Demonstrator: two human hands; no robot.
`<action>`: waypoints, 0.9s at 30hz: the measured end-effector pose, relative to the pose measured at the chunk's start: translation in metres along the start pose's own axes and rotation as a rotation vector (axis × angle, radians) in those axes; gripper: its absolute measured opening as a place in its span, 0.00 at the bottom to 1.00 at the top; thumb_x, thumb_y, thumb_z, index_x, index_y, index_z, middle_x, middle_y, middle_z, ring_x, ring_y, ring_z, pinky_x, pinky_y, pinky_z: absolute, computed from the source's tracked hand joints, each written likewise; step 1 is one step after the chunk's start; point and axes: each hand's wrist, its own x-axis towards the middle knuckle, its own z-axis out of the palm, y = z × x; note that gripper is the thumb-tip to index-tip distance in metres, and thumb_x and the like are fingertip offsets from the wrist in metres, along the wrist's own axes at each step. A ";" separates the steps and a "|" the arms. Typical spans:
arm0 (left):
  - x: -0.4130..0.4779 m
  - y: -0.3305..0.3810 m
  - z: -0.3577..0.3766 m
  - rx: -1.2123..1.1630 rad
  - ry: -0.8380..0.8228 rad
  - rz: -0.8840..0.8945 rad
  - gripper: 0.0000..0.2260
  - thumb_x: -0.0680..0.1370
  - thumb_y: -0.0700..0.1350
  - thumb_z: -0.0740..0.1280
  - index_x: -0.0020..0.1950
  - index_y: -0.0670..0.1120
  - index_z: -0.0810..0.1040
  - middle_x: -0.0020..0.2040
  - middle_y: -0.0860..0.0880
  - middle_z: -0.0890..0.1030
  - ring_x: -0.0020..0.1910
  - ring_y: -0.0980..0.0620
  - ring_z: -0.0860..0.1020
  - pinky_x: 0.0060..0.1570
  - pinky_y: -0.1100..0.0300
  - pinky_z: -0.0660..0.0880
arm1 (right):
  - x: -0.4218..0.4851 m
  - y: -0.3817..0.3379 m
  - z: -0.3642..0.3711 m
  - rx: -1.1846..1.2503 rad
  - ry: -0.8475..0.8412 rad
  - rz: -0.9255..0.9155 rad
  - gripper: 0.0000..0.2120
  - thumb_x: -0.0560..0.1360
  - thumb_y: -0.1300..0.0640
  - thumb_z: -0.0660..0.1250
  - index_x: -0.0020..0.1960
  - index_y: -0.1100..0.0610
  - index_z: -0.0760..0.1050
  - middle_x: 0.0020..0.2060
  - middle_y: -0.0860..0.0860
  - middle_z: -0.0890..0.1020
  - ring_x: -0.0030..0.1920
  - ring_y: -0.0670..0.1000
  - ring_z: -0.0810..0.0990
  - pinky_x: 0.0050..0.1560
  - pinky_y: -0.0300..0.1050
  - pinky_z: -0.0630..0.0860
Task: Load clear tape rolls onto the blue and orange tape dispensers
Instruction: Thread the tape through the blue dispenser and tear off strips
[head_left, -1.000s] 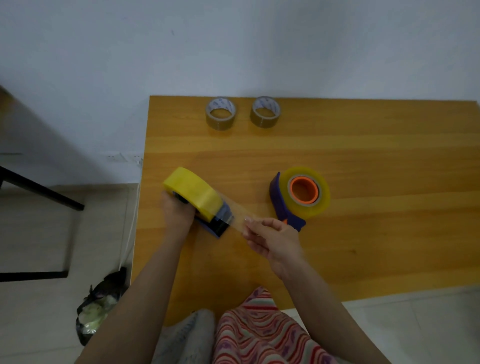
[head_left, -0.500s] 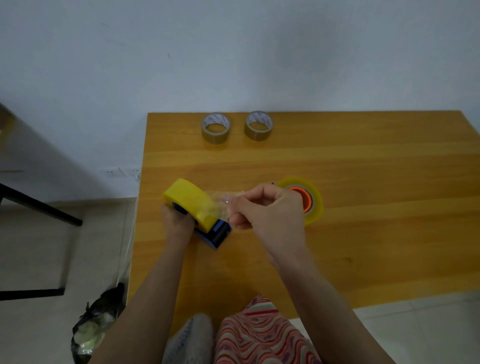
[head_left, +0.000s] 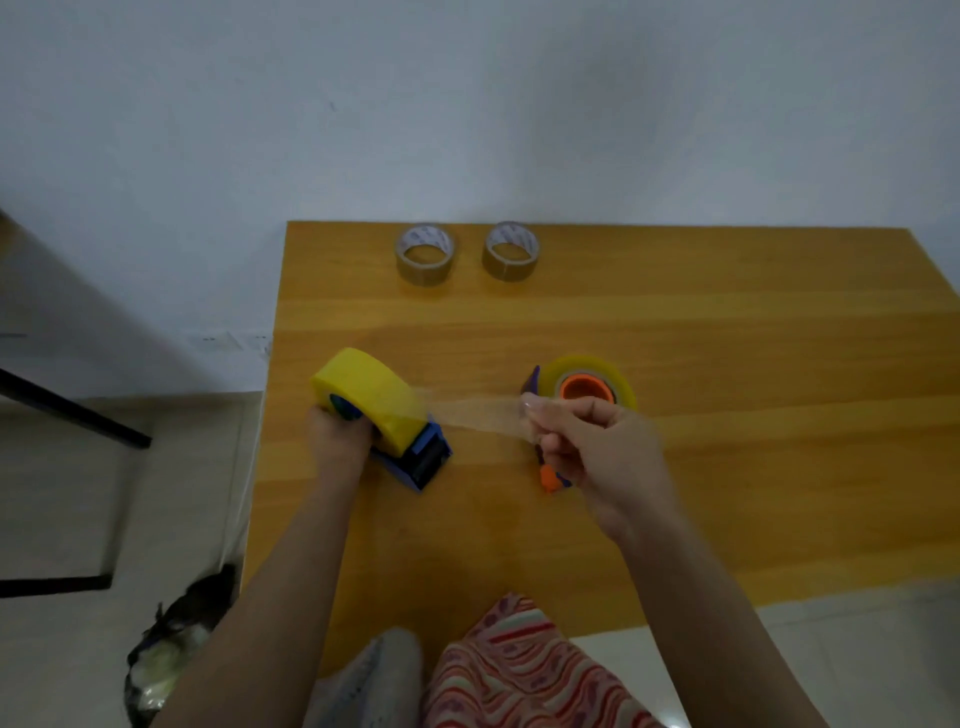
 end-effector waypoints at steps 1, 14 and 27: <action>0.001 0.000 0.001 0.013 0.003 0.004 0.13 0.74 0.37 0.66 0.32 0.44 0.68 0.28 0.47 0.69 0.27 0.50 0.67 0.28 0.58 0.63 | 0.005 0.008 -0.007 0.013 0.017 0.060 0.06 0.69 0.63 0.73 0.42 0.65 0.79 0.24 0.48 0.80 0.23 0.42 0.75 0.26 0.32 0.73; -0.008 0.014 0.009 0.060 0.102 -0.093 0.07 0.76 0.39 0.64 0.48 0.42 0.65 0.34 0.51 0.65 0.43 0.47 0.68 0.42 0.55 0.64 | -0.018 -0.001 0.002 -0.242 -0.006 -0.270 0.06 0.68 0.64 0.74 0.35 0.62 0.78 0.24 0.52 0.80 0.23 0.46 0.78 0.27 0.36 0.74; -0.005 0.019 0.007 0.053 0.088 -0.114 0.06 0.80 0.42 0.58 0.52 0.40 0.68 0.41 0.41 0.72 0.53 0.36 0.73 0.45 0.48 0.67 | -0.035 -0.035 -0.008 -0.092 -0.095 -0.256 0.04 0.68 0.66 0.72 0.38 0.66 0.77 0.26 0.52 0.82 0.22 0.44 0.75 0.25 0.35 0.72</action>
